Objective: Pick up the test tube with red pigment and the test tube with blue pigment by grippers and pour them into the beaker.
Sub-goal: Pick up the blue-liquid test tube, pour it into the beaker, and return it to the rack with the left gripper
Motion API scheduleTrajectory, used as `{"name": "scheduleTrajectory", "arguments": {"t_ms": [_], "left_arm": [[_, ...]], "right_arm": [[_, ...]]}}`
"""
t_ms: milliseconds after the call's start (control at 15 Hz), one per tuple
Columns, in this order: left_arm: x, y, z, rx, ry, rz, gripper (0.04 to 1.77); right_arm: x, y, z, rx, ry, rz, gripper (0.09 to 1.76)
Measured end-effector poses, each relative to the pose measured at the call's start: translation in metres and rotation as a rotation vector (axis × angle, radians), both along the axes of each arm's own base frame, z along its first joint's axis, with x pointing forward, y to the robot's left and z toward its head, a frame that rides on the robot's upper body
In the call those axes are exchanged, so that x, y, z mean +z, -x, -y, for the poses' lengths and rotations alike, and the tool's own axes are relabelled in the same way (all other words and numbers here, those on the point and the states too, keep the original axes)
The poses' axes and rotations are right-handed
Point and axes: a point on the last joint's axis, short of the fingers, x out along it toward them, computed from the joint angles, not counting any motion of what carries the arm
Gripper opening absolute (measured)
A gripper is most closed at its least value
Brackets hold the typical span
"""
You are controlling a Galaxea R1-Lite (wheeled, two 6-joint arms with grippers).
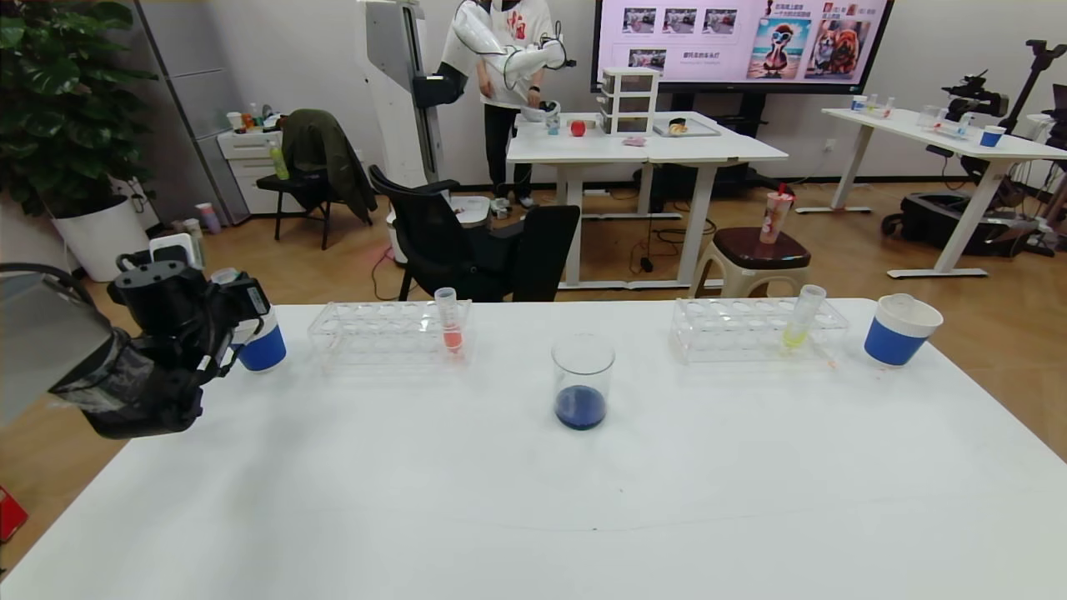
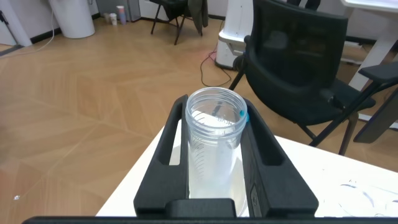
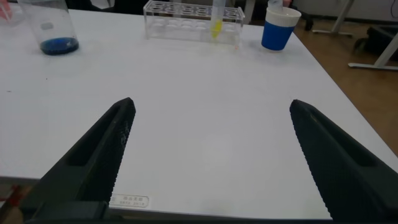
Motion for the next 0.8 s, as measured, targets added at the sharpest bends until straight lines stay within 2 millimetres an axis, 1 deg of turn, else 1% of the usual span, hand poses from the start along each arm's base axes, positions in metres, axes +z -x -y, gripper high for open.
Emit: {"name": "scheduleTrajectory", "arguments": {"t_ms": [133,333,400,467,533,600,667,800], "left_arm": [[-0.010,-0.002,0.001,-0.002,0.005,-0.020,0.50],[-0.015,-0.002,0.000,-0.002,0.004,-0.019,0.51],[-0.016,-0.002,0.000,-0.002,0.004,-0.021,0.64],[-0.016,-0.001,0.000,-0.002,0.003,-0.023,0.92],[-0.017,-0.001,0.000,-0.001,0.002,-0.027,1.31],[-0.018,0.000,0.000,-0.001,0.002,-0.032,1.61],[-0.017,0.001,0.000,-0.001,0.003,-0.032,1.74],[-0.012,0.001,0.000,-0.001,0.001,-0.021,1.75]], "right_arm": [[0.000,0.000,0.000,0.000,0.000,0.000,1.73],[0.000,0.000,0.000,0.000,0.000,0.000,1.73],[0.000,0.000,0.000,0.000,0.000,0.000,1.73],[0.000,0.000,0.000,0.000,0.000,0.000,1.73],[0.000,0.000,0.000,0.000,0.000,0.000,1.73],[0.000,0.000,0.000,0.000,0.000,0.000,1.73],[0.000,0.000,0.000,0.000,0.000,0.000,1.73],[0.000,0.000,0.000,0.000,0.000,0.000,1.73]]}}
